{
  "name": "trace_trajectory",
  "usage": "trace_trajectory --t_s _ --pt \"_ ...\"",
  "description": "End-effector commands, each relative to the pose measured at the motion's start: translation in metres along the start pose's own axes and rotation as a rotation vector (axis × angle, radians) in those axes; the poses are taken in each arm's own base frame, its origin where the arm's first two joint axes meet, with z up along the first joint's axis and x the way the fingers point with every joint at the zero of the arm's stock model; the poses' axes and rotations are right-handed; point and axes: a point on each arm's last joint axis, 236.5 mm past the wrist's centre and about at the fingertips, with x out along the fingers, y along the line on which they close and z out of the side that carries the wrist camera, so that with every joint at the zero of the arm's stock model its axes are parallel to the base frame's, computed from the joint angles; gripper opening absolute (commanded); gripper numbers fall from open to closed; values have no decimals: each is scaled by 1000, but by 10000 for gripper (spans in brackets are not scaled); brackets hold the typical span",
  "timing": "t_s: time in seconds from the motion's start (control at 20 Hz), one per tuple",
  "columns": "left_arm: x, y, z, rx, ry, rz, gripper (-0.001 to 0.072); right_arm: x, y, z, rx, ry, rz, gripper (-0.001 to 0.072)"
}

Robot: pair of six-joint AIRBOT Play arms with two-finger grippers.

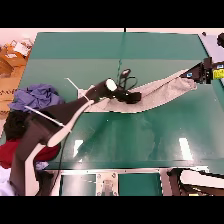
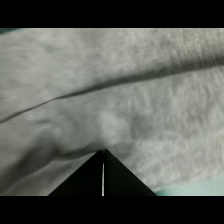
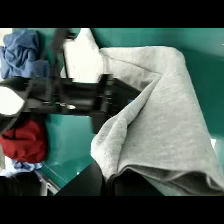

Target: Fold the shirts.

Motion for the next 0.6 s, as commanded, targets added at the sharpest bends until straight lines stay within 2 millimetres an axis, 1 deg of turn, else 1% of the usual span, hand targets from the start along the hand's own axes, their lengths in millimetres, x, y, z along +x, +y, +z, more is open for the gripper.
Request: trace_trajectory --t_s 0.0,0.05,0.15,0.25,0.3,0.35,0.45,0.55 --pt "29 -13 -14 -48 52 -56 20 3 17 -6 -2 13 2 11" --pt "25 -11 -12 -49 58 -57 21 3 17 -5 -3 9 1 11" --pt "7 -7 -6 -8 95 -68 21 3 17 -4 -3 4 0 11" --pt "-30 2 9 16 139 -70 20 3 16 -1 -2 -8 -3 11" --pt "-56 10 19 37 157 -56 20 3 16 1 -3 -16 -4 11" --pt "-82 23 28 71 175 -15 19 5 18 2 -5 -15 -2 11" --pt "-147 57 47 108 189 148 19 15 28 -2 3 10 9 11" --pt "-218 92 65 138 156 336 19 36 47 -4 -11 38 23 11"
